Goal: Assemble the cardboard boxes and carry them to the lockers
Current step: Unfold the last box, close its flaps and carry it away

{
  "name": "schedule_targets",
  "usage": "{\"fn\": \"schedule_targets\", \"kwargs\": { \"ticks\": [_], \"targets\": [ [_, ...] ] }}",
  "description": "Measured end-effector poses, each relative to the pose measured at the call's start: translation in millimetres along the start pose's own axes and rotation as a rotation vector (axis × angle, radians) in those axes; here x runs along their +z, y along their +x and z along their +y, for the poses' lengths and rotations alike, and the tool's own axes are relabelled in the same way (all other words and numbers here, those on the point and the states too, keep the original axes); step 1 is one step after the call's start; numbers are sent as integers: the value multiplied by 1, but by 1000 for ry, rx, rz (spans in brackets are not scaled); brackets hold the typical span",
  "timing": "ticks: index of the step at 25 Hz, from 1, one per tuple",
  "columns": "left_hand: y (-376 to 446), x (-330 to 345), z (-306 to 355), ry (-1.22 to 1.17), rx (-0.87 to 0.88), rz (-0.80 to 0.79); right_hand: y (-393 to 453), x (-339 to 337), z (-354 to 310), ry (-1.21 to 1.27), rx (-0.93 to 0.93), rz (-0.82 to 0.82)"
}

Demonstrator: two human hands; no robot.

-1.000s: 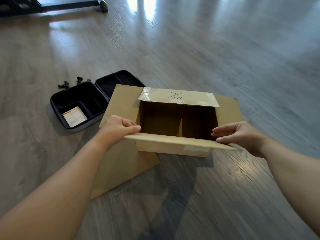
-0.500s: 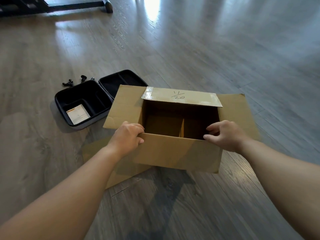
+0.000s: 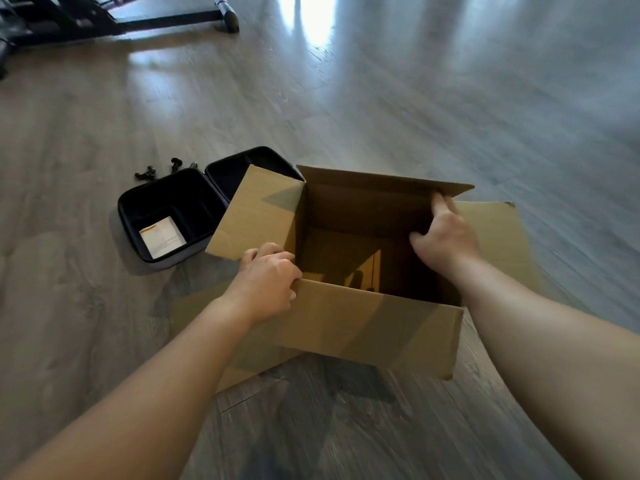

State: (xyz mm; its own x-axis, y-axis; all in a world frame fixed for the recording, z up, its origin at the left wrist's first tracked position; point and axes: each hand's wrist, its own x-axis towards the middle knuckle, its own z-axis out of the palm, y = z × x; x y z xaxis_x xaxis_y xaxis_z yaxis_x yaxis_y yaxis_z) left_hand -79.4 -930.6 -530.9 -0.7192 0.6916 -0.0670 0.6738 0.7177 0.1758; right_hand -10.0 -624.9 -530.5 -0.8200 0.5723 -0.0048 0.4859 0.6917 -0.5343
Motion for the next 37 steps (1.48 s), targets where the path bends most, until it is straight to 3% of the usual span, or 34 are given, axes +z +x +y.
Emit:
{"fn": "schedule_targets", "kwargs": {
  "ticks": [3,10,18,22,27,31,34,37],
  "targets": [
    [4,2,-14,-30,-25,-28,27,3,2,-43,35,-14],
    [5,-1,-29,-140,37,-49,74,15,43,-301,156,-319],
    [3,11,-30,-134,58,1,77,10,37,-393,214,-231],
    [22,24,4,-30,111,48,64,-4,21,-417,278,-247],
    [33,29,50,-40,64,193,9,18,-36,-304,-128,-368],
    [7,22,15,-83,-97,177,-31,33,-89,-51,-362,-403],
    [-19,20,-26,-80,-207,107,-53,61,-108,-292,-485,-457],
    [-49,23,-58,-56,-327,21,-64,84,-105,-494,-522,-394]
  ]
}}
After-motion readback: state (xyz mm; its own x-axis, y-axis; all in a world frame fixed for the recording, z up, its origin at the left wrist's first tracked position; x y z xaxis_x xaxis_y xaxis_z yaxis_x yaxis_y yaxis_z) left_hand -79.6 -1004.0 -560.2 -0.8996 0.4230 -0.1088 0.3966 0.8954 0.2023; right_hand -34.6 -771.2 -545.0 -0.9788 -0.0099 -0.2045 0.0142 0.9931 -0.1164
